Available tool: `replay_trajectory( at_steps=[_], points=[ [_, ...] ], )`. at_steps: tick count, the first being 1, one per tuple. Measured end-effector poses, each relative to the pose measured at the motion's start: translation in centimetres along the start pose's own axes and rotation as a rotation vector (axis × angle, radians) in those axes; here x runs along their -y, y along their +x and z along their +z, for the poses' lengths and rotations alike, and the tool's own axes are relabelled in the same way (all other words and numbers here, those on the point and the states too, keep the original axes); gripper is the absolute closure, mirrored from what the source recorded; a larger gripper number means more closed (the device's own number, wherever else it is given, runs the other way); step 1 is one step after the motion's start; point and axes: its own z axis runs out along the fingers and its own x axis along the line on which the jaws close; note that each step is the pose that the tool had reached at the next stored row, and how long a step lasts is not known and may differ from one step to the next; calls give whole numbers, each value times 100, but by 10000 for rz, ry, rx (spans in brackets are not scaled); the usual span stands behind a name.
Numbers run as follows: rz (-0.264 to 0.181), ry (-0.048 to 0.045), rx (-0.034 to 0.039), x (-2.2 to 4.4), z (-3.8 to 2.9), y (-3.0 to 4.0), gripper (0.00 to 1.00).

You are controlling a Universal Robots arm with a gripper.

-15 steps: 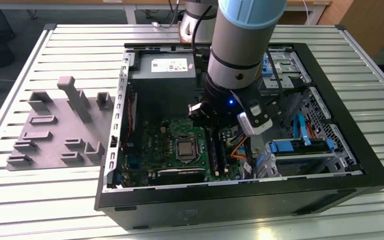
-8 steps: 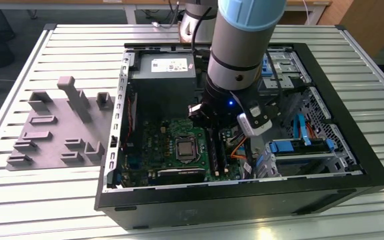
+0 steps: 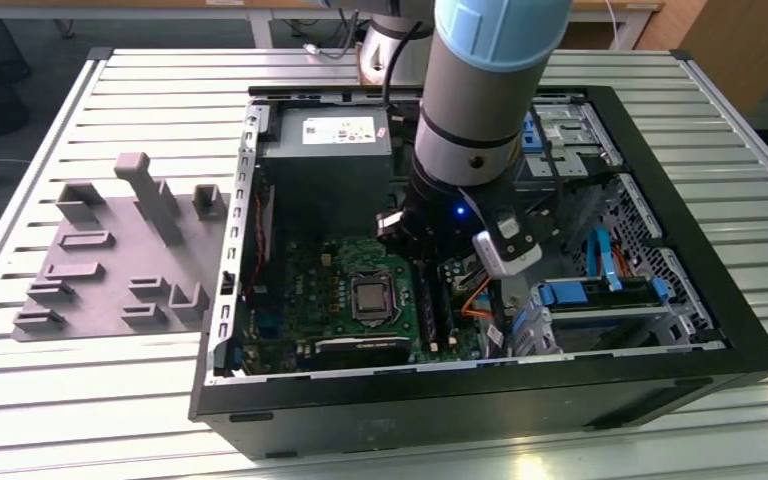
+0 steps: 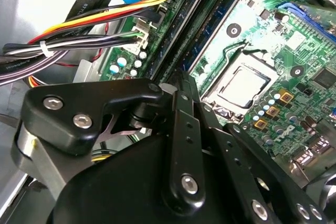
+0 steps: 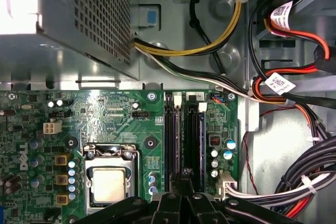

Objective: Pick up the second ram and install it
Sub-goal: 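Press down the second ram until it locks into place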

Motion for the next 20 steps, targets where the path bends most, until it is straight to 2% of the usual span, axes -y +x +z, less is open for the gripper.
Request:
replay_trajectory(
  at_steps=[11,12,14,20],
  points=[
    [1,19,-5,-1,72,-7,89],
    [1,27,-8,-4,59,-7,89],
    [0,-21,6,-4,33,-7,89],
    [0,-6,1,-1,-153,-1,89]
  ],
)
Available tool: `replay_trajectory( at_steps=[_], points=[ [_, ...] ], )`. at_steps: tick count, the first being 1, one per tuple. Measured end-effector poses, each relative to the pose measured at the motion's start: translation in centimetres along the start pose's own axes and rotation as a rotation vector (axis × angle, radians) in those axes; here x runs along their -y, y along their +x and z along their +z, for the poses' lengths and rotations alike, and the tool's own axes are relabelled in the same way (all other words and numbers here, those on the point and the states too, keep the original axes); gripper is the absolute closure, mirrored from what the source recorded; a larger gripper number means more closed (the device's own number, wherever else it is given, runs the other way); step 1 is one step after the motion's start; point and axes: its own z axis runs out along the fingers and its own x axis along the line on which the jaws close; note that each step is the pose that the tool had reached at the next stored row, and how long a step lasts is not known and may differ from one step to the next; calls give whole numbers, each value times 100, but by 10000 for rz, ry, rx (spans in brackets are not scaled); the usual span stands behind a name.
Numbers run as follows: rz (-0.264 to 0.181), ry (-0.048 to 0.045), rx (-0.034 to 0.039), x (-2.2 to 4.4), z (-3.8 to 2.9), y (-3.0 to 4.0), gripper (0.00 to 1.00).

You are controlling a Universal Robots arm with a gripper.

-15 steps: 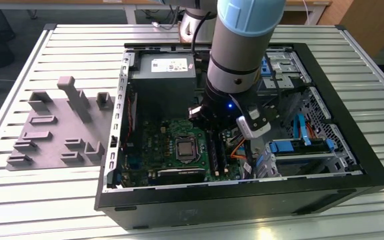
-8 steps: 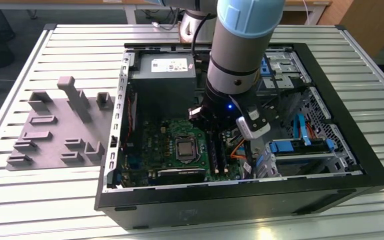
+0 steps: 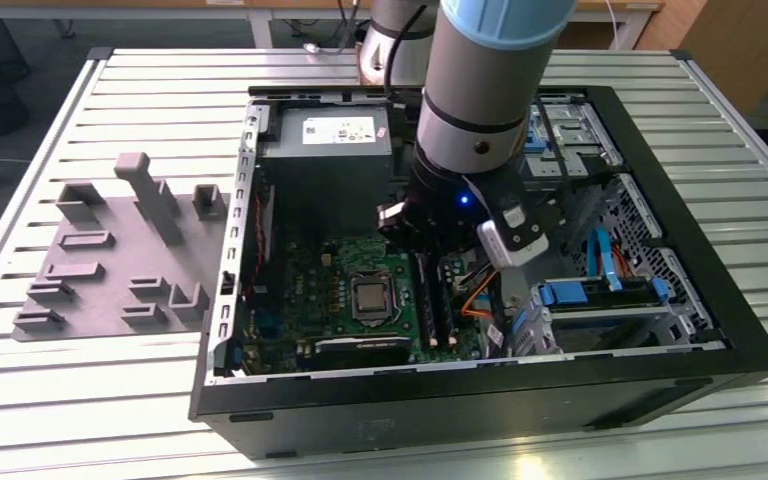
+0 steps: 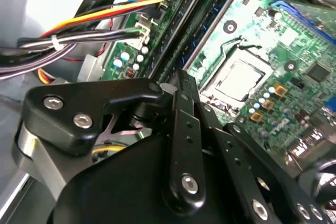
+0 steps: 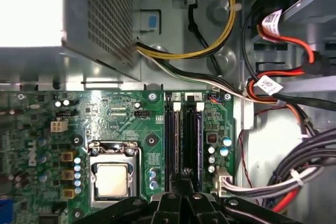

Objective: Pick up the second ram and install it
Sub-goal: 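Press down the second ram until it locks into place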

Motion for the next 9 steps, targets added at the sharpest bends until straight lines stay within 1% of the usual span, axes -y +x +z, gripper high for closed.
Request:
replay_trajectory(
  at_steps=[2,5,7,9],
  points=[
    [0,0,0,0,-33,1,89],
    [0,-4,1,0,-34,1,89],
    [0,-1,0,0,-66,2,89],
    [0,-1,0,0,-67,2,89]
  ],
)
